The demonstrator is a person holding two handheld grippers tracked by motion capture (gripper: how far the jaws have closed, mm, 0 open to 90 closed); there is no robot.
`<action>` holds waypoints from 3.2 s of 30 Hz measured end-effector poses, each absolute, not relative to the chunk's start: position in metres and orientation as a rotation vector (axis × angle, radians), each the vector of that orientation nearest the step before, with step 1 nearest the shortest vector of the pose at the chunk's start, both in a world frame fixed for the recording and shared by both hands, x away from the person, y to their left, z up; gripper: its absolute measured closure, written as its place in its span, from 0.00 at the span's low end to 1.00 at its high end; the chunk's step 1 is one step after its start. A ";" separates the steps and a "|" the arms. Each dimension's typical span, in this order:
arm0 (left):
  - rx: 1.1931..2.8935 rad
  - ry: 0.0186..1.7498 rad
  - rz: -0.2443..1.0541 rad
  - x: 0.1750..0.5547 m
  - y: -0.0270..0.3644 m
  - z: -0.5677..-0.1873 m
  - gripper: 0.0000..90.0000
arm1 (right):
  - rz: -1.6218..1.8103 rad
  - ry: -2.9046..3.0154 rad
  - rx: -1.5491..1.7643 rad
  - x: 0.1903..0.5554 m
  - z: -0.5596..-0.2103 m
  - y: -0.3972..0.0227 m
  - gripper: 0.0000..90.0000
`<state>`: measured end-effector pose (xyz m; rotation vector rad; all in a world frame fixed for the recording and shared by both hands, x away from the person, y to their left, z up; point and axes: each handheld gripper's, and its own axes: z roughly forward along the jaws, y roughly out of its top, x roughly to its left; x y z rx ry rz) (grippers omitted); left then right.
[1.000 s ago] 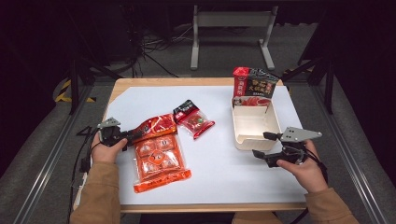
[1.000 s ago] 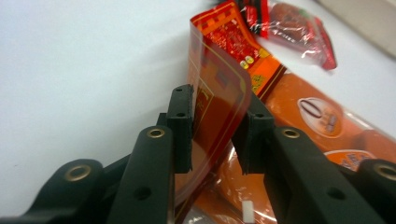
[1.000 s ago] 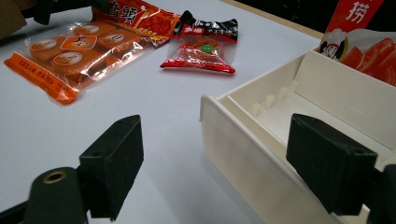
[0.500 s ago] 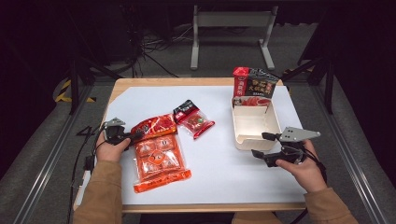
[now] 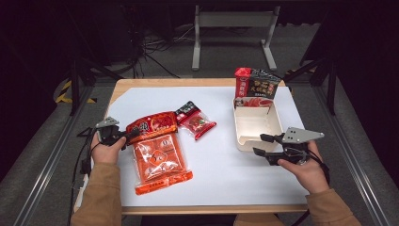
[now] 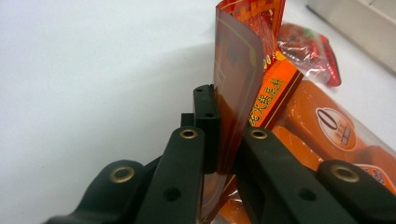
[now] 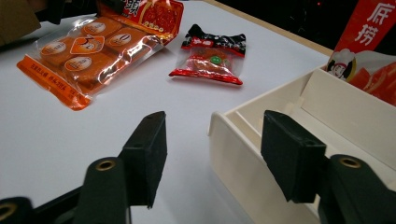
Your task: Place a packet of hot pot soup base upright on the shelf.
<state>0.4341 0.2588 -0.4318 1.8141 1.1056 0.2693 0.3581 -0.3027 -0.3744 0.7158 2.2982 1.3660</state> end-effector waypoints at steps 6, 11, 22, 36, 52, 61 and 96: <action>1.786 1.071 0.287 0.427 0.259 -0.415 1.00 | 1.366 2.295 0.697 0.357 -0.368 -0.298 0.50; 1.768 1.039 0.309 0.421 0.255 -0.404 1.00 | 1.350 2.331 0.712 0.357 -0.360 -0.295 0.54; 1.724 0.966 0.317 0.407 0.253 -0.379 1.00 | 1.337 2.403 0.670 0.355 -0.346 -0.286 0.62; 1.706 0.778 0.352 0.381 0.231 -0.333 1.00 | 1.445 2.420 0.692 0.355 -0.335 -0.278 0.60; 1.685 0.555 0.380 0.355 0.211 -0.302 1.00 | 1.472 2.429 0.617 0.350 -0.322 -0.262 0.59; 1.669 0.489 0.379 0.347 0.203 -0.294 1.00 | 1.506 2.429 0.585 0.354 -0.322 -0.247 0.55; 1.662 0.308 0.361 0.326 0.168 -0.275 1.00 | 1.558 2.395 0.376 0.379 -0.336 -0.172 0.31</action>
